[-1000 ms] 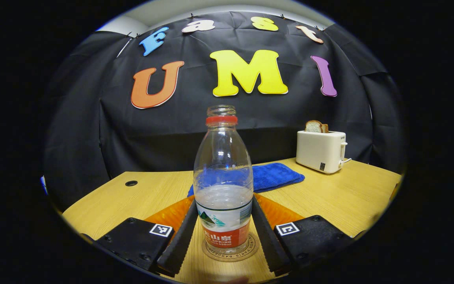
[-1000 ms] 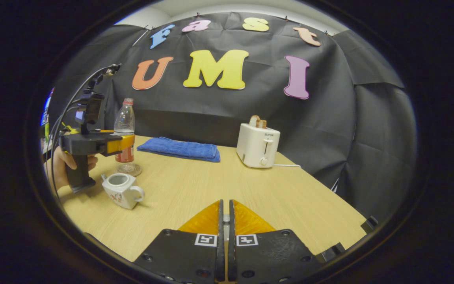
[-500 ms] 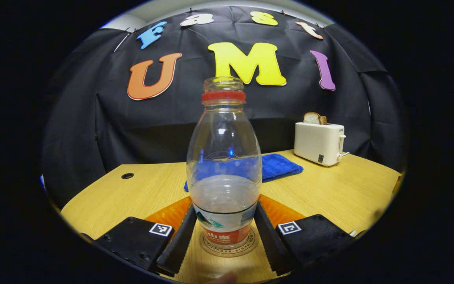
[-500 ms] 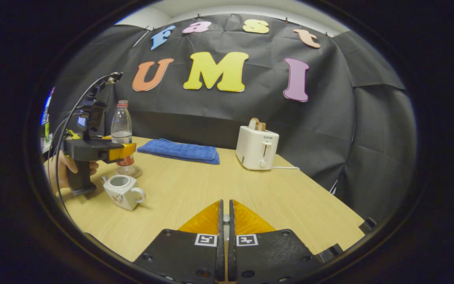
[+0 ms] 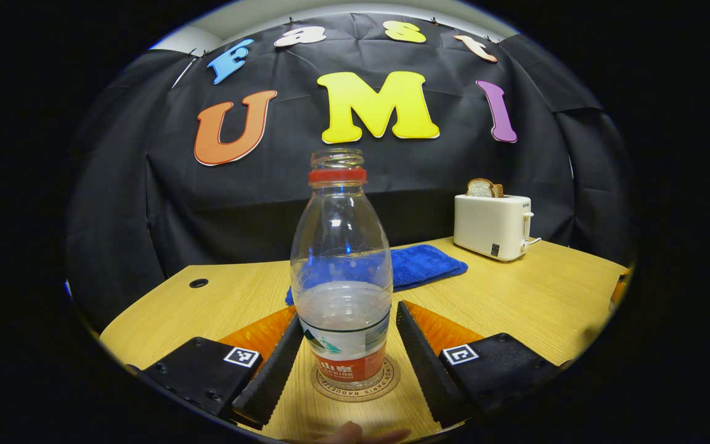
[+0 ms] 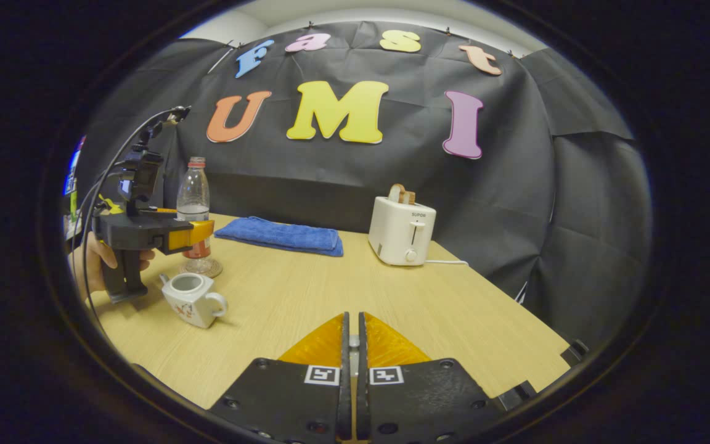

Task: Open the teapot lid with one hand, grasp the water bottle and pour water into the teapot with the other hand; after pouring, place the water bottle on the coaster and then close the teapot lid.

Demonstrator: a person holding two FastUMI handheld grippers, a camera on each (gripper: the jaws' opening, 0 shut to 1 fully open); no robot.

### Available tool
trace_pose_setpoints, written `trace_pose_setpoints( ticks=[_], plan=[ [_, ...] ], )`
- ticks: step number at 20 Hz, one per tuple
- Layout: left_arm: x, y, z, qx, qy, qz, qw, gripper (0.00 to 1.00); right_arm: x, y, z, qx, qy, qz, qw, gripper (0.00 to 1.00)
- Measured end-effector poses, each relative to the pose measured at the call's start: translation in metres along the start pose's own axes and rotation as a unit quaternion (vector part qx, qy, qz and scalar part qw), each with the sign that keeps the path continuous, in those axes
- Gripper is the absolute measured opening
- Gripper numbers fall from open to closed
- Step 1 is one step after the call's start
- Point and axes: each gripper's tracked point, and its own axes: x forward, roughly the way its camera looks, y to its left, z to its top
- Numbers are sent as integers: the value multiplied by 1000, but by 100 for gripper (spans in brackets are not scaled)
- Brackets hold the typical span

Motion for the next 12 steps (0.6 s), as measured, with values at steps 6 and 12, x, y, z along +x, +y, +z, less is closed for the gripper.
trace_pose_setpoints(
  ticks=[6,12],
  plan=[
    [-8,3,8,1,-8,4,1000,97,-1,-1,2,1,-3,-1,1000,3],
    [-28,6,17,-12,-27,12,1000,97,-3,4,6,-8,-11,1,1000,3]
  ],
)
